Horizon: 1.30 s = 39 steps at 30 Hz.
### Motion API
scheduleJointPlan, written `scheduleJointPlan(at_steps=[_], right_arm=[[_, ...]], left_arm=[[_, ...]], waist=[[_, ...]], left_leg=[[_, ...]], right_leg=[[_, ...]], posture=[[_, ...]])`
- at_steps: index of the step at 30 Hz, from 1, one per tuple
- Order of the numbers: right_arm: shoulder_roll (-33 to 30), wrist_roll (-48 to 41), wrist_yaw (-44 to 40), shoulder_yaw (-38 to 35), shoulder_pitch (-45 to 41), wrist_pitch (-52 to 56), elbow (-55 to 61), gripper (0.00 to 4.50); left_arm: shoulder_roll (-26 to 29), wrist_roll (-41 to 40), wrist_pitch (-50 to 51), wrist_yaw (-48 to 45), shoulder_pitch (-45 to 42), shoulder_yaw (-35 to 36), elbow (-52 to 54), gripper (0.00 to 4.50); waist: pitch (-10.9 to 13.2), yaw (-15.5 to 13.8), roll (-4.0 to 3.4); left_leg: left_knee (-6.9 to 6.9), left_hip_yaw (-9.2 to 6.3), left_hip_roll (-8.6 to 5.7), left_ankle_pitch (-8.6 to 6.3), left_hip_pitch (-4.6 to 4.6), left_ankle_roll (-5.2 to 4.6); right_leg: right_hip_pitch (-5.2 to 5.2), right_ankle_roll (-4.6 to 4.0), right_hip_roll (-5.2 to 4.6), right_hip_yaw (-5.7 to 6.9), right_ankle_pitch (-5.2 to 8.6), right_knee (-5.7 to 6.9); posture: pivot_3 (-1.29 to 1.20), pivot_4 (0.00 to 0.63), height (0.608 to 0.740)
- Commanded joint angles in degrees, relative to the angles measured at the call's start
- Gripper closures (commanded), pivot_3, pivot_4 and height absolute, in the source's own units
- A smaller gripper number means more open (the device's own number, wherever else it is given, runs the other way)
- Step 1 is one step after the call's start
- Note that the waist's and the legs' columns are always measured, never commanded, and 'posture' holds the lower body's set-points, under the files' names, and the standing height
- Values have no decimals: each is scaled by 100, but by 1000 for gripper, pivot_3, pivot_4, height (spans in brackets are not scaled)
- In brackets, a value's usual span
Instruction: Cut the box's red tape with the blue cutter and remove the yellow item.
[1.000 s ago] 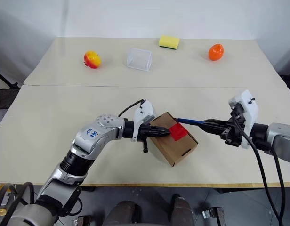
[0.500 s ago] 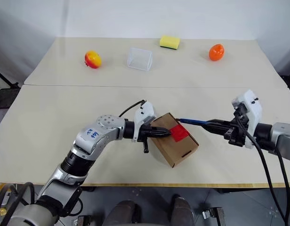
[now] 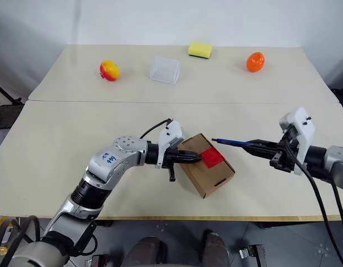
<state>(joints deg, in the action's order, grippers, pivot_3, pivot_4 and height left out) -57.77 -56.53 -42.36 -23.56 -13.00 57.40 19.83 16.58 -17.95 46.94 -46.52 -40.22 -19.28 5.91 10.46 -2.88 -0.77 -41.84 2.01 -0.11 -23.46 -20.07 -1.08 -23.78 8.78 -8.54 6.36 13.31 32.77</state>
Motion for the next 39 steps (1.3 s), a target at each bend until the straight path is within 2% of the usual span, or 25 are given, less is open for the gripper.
scheduleJointPlan(at_steps=[1, 11, 18, 22, 39], right_arm=[[-97, -259, 190, -227, -62, 387, 44, 4348], [-71, -434, 586, -185, -279, 928, 176, 4348], [-51, -439, 694, -281, -422, 888, 151, 4348], [35, -822, 837, -401, -686, 1092, 109, 4348], [22, -1188, 1135, -311, -293, 1522, 426, 4348]], left_arm=[[2, -33, 110, -55, 97, -146, 27, 4500], [24, -37, 155, -78, 87, -152, 54, 4500], [19, -22, 154, -97, 66, -158, 39, 4500], [23, -18, 149, -110, 66, -164, 30, 4500], [11, -4, 137, -112, 58, -173, 4, 4500]], waist=[[0, -11, 0], [0, 1, 0], [0, 1, 0], [0, 0, 0], [0, 0, 0]], left_leg=[[0, -2, 0, 0, 0, 0], [-1, -1, -1, 0, 0, 0], [-1, -1, -1, 0, -1, 0], [-1, 0, -1, 0, -1, 0], [-1, -2, -1, 0, -1, 0]], right_leg=[[0, 0, 0, 0, 0, 2], [0, 0, -1, -2, 0, 2], [0, 0, 0, -1, 0, 2], [0, 0, -1, -3, 0, 2], [0, 0, -1, -2, 0, 2]], posture=[[0, 150, 740], [0, 150, 740], [0, 150, 740], [0, 150, 740], [0, 150, 740]])
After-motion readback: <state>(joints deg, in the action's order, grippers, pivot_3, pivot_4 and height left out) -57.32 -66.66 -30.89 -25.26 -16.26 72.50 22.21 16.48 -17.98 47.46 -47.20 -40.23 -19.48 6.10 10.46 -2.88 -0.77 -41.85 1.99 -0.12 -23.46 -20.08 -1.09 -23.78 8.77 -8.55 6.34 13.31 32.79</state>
